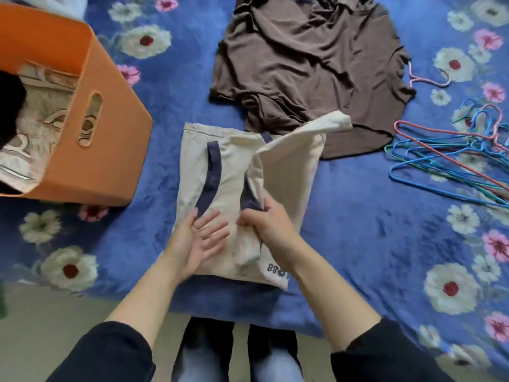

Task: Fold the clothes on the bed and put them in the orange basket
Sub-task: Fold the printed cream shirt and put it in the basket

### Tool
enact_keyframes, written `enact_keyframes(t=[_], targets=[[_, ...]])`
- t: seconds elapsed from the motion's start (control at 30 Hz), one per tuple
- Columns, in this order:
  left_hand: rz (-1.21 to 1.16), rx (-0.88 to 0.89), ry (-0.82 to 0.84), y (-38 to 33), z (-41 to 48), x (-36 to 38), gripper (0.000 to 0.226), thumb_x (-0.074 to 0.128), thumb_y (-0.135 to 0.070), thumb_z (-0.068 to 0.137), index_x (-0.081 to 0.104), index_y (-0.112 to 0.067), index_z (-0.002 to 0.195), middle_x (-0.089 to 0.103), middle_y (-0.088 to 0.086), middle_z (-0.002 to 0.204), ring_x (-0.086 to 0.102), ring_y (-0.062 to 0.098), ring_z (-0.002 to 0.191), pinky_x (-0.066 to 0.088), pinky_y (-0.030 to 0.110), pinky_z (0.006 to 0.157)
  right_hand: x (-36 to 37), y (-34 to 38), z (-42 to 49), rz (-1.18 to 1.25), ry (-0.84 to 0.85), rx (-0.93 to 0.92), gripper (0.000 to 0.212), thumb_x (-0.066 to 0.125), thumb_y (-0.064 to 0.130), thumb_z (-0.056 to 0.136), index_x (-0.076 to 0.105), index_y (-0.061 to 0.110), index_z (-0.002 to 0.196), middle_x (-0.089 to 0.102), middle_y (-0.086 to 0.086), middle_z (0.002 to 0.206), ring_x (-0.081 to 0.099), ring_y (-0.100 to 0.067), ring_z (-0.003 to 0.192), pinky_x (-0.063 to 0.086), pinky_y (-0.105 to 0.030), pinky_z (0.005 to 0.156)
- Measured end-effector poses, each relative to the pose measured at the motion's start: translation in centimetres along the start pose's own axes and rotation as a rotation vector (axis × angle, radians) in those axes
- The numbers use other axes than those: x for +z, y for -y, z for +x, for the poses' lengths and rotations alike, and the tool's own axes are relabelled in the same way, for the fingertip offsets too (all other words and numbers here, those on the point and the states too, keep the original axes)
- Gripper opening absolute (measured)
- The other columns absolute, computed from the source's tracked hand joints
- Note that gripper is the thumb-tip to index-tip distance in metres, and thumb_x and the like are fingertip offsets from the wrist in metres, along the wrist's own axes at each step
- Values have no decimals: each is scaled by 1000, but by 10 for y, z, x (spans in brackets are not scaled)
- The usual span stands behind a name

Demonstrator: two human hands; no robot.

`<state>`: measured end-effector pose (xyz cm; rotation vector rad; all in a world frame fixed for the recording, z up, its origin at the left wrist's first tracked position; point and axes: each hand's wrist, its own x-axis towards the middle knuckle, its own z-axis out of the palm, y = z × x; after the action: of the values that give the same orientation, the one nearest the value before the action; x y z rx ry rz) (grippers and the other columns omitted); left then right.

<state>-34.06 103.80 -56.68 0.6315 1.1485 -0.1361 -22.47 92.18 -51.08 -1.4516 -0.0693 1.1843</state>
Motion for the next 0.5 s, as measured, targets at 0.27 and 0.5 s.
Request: enact_keyframes(t=[0.27,0.5], targets=[[0,26,-106,-15,6,-85,39,52,-42,95,69,-9,106,70,12,100,69,26,85,60,36,68,62,-70,34,-608,219,295,57,65,38,84,50,23,136,62,0,93,61,-13,77,53,-25,74],[391,236,-302,-3,15,-88,16,66,1,82,66,-14,89,71,1,88,64,19,82,49,25,66,5,-90,23,-646,-424,161,6,57,16,86,59,19,90,62,1,79,57,-17,72,40,-13,52]])
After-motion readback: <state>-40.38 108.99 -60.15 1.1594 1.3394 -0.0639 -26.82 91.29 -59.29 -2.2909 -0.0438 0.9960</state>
